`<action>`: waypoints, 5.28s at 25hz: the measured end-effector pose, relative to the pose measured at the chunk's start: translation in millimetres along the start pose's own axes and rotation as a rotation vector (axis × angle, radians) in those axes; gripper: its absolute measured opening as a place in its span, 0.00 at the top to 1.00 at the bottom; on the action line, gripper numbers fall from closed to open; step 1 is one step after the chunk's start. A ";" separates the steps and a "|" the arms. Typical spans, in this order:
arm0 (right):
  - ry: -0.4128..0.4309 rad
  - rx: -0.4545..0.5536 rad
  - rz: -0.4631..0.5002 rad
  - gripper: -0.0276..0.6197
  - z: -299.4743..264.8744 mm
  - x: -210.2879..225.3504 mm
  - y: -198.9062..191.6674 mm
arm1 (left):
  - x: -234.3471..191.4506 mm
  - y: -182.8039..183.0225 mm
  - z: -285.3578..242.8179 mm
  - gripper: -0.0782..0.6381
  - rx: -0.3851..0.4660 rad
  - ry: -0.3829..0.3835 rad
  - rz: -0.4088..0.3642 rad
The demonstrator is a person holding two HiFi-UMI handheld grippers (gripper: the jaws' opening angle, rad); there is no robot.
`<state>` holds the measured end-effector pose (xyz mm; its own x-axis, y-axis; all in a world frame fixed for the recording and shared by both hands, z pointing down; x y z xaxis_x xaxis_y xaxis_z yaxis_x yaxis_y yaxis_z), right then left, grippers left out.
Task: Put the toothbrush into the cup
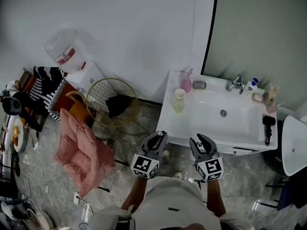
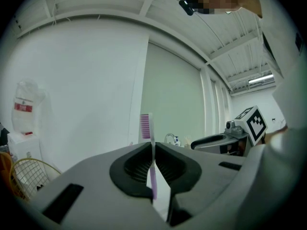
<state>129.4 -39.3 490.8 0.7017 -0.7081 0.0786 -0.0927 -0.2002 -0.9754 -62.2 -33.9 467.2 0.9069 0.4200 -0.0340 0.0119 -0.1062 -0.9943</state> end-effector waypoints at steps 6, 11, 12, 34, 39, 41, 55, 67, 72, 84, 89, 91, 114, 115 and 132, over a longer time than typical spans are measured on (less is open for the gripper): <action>-0.016 -0.018 -0.007 0.73 -33.6 14.3 2.7 | -26.9 -2.0 -28.9 0.83 -0.013 -0.026 0.011; -0.034 -0.030 -0.010 0.73 -63.6 23.9 9.4 | -53.2 -0.8 -53.8 0.83 -0.022 -0.055 0.018; -0.039 -0.033 -0.011 0.73 -68.7 25.5 10.6 | -57.8 -0.1 -58.5 0.83 -0.023 -0.062 0.019; -0.200 -0.108 -0.060 0.73 -155.9 51.9 11.3 | -131.1 -7.5 -153.1 0.83 -0.039 -0.272 0.063; -0.197 -0.134 -0.073 0.73 -166.4 58.2 5.9 | -136.8 -12.5 -170.0 0.83 -0.043 -0.283 0.075; -0.190 -0.141 -0.077 0.73 -168.9 63.2 2.8 | -136.5 -16.5 -176.3 0.83 -0.048 -0.279 0.077; -0.081 -0.201 -0.085 0.73 -188.9 115.9 -23.8 | -124.3 -48.5 -220.9 0.83 -0.098 -0.210 0.104; -0.046 -0.235 -0.116 0.73 -194.9 140.0 -42.8 | -117.3 -78.2 -250.0 0.83 -0.165 -0.179 0.113; -0.040 -0.248 -0.128 0.73 -197.1 146.8 -49.9 | -113.9 -92.9 -259.8 0.83 -0.199 -0.172 0.110; -0.029 -0.269 -0.144 0.73 -203.4 152.4 -61.6 | -105.4 -124.0 -276.5 0.83 -0.269 -0.188 0.095; -0.034 -0.273 -0.149 0.73 -203.7 150.9 -64.1 | -103.9 -136.1 -276.8 0.83 -0.294 -0.190 0.087; -0.038 -0.275 -0.151 0.73 -203.2 150.3 -64.7 | -103.3 -139.3 -276.5 0.83 -0.302 -0.192 0.088; -0.093 -0.274 -0.170 0.73 -187.3 149.1 -71.7 | -92.5 -164.5 -279.9 0.83 -0.349 -0.194 0.071; -0.094 -0.273 -0.170 0.73 -186.6 149.0 -71.9 | -92.0 -165.3 -279.9 0.83 -0.350 -0.193 0.068; -0.098 -0.266 -0.162 0.73 -185.7 138.7 -67.1 | -102.5 -169.4 -273.6 0.62 -0.385 -0.153 0.038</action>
<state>101.8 -249.8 605.4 0.7859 -0.5868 0.1953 -0.1466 -0.4835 -0.8630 -41.9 -305.6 666.9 0.8372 0.5351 -0.1132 0.1625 -0.4410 -0.8827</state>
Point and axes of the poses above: the fingertips, and each gripper's own axes: z backward along the fingers, x to its right, y out of its top, the point moved 6 cm from there along z, backward along the fingers, and after that the axes turned 6 degrees about y, right-handed, at the moved point
